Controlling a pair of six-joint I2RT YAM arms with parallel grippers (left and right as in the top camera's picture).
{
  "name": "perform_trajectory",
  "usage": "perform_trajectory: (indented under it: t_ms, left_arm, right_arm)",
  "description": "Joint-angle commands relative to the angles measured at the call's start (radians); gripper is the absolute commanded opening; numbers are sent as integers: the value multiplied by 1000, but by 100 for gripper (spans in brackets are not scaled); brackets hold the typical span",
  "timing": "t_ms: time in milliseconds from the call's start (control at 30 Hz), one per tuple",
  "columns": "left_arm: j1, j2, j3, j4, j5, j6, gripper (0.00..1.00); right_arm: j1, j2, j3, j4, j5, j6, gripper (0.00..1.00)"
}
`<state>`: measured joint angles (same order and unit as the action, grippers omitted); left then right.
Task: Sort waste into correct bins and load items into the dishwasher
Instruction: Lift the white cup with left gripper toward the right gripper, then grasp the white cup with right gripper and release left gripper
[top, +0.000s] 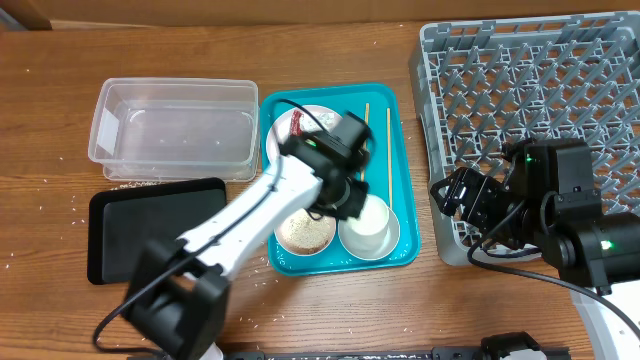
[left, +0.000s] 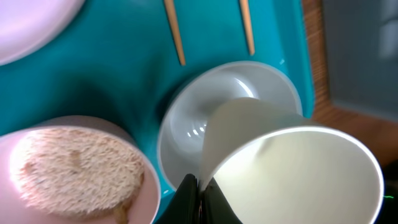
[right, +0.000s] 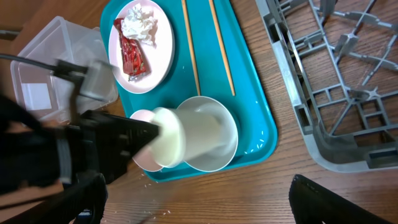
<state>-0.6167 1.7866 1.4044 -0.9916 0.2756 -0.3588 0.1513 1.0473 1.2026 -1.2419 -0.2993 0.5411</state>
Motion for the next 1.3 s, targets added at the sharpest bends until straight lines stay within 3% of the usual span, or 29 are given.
perform_trajectory:
  t_ms: [0, 133, 233, 300, 400, 567, 800, 967, 1100, 1200, 1267]
  left_arm:
    - [125, -119, 46, -10, 218, 57, 4]
    - [306, -177, 46, -59, 591, 214, 4]
    - [420, -182, 45, -164, 874, 383, 4]
    - [471, -179, 42, -255, 997, 496, 4]
    - [515, -179, 42, -400, 1103, 650, 4]
    - [518, -179, 42, -506, 1159, 752, 4]
    - [517, -179, 42, -526, 1199, 764, 4]
    - [517, -179, 42, -540, 1203, 768, 4]
    - [516, -179, 42, -557, 1198, 785, 4]
    - [517, -179, 42, -574, 1184, 786, 4]
    - [518, -179, 42, -588, 1164, 787, 4]
  right_arm:
    - [-1, -13, 22, 10, 11, -34, 96]
    - [-1, -13, 22, 40, -21, -102, 97]
    - [-1, -13, 22, 107, -248, -303, 97]
    - [-1, -13, 22, 164, -430, -395, 96]
    - [10, -10, 22, 252, -594, -418, 95]
    - [95, 3, 22, 335, -631, -411, 96]
    - [248, 28, 22, 447, -594, -353, 96]
    - [275, 68, 22, 488, -521, -303, 96]
    - [275, 95, 22, 522, -540, -301, 86]
    - [268, 97, 22, 522, -520, -301, 95]
    - [249, 93, 22, 507, -520, -306, 96]
